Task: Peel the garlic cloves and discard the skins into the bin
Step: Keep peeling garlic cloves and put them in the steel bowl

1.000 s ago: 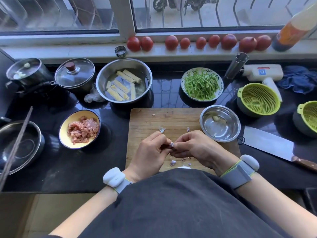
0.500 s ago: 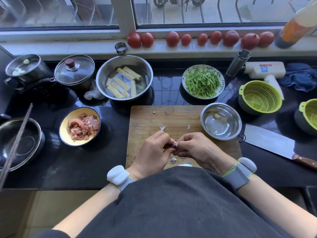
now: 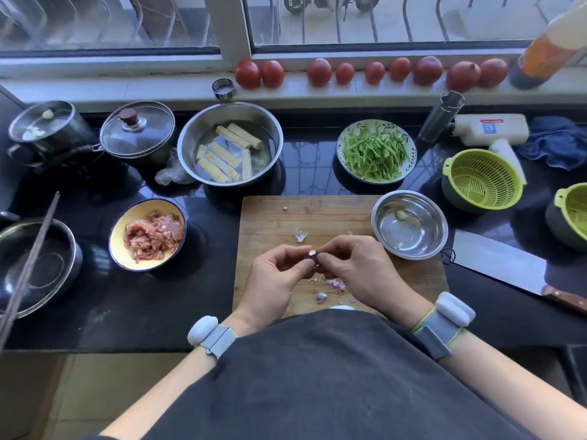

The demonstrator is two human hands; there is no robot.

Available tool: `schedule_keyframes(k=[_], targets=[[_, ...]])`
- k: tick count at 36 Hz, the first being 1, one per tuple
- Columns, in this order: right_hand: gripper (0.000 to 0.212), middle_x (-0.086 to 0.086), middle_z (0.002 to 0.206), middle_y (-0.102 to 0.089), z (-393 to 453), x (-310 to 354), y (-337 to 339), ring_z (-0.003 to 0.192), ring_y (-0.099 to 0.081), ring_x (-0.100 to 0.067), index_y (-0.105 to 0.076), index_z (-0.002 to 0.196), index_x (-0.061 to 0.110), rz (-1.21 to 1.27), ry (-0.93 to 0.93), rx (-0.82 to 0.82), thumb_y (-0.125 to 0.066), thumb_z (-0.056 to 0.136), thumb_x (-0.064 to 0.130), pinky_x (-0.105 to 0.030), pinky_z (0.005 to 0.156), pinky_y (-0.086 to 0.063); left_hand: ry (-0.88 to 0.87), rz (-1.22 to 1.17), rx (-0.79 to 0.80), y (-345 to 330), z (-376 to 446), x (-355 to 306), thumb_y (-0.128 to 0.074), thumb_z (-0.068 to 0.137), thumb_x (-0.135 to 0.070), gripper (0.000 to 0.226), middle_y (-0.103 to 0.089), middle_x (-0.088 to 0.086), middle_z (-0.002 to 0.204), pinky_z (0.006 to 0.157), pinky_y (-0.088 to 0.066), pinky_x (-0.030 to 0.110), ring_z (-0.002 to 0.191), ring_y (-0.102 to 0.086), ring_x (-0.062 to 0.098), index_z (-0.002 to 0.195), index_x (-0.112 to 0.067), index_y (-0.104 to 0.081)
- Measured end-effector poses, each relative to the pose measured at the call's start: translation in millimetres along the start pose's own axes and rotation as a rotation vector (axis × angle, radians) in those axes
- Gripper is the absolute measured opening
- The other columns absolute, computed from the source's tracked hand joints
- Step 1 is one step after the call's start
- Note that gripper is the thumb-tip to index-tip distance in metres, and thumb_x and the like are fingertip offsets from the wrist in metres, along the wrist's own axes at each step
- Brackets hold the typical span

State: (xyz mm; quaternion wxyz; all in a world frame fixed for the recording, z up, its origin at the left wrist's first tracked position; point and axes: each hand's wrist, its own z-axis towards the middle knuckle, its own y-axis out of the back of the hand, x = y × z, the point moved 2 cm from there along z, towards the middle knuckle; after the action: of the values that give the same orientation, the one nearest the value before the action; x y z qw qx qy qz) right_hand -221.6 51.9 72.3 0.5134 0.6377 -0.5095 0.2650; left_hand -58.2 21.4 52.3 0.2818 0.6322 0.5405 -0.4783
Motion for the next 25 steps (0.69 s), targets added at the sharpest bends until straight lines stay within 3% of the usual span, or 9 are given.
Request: schedule_keyframes(k=[10, 17, 22, 25], targets=[[0.009, 0.003, 0.071, -0.075, -1.5, 2.3, -0.3, 0.068, -0.073, -0.014, -0.078, 0.08, 0.02, -0.062, 0.0, -0.02, -0.074, 0.088, 0.019, -0.04, 0.074, -0.062, -0.067, 0.134, 0.023, -1.3, -3.1, -2.3, -0.076, 0.082, 0.005, 0.02, -0.077, 0.011, 0.092, 0.086, -0.059, 0.033, 0.091, -0.074, 0.024, 0.099, -0.002, -0.069], [0.008, 0.013, 0.073, -0.073, -4.2, 5.1, 0.5, 0.071, -0.069, -0.002, -0.08, 0.088, 0.02, -0.176, 0.115, -0.047, -0.073, 0.089, 0.018, -0.016, 0.069, -0.053, -0.076, 0.222, 0.018, -0.8, -5.5, -5.7, -0.079, 0.084, -0.006, 0.017, -0.078, 0.003, 0.091, 0.088, -0.059, 0.037, 0.091, -0.075, 0.022, 0.1, -0.011, -0.076], [0.007, 0.01, 0.074, -0.074, -5.7, 5.0, -0.8, 0.07, -0.071, -0.005, -0.08, 0.088, 0.018, -0.17, 0.099, -0.054, -0.073, 0.088, 0.017, -0.029, 0.073, -0.061, -0.063, 0.259, 0.032, -2.1, -5.0, -8.8, -0.078, 0.084, -0.005, 0.018, -0.079, 0.002, 0.09, 0.089, -0.06, 0.041, 0.089, -0.075, 0.019, 0.101, -0.011, -0.077], [0.007, 0.009, 0.07, -0.073, -5.8, 7.0, -1.5, 0.067, -0.07, -0.006, -0.078, 0.081, 0.018, -0.209, 0.095, -0.094, -0.073, 0.086, 0.018, -0.029, 0.071, -0.059, -0.101, 0.289, 0.011, -5.5, -5.6, -8.7, -0.078, 0.084, -0.004, 0.016, -0.078, 0.002, 0.088, 0.087, -0.06, 0.044, 0.087, -0.075, 0.019, 0.095, -0.015, -0.077]])
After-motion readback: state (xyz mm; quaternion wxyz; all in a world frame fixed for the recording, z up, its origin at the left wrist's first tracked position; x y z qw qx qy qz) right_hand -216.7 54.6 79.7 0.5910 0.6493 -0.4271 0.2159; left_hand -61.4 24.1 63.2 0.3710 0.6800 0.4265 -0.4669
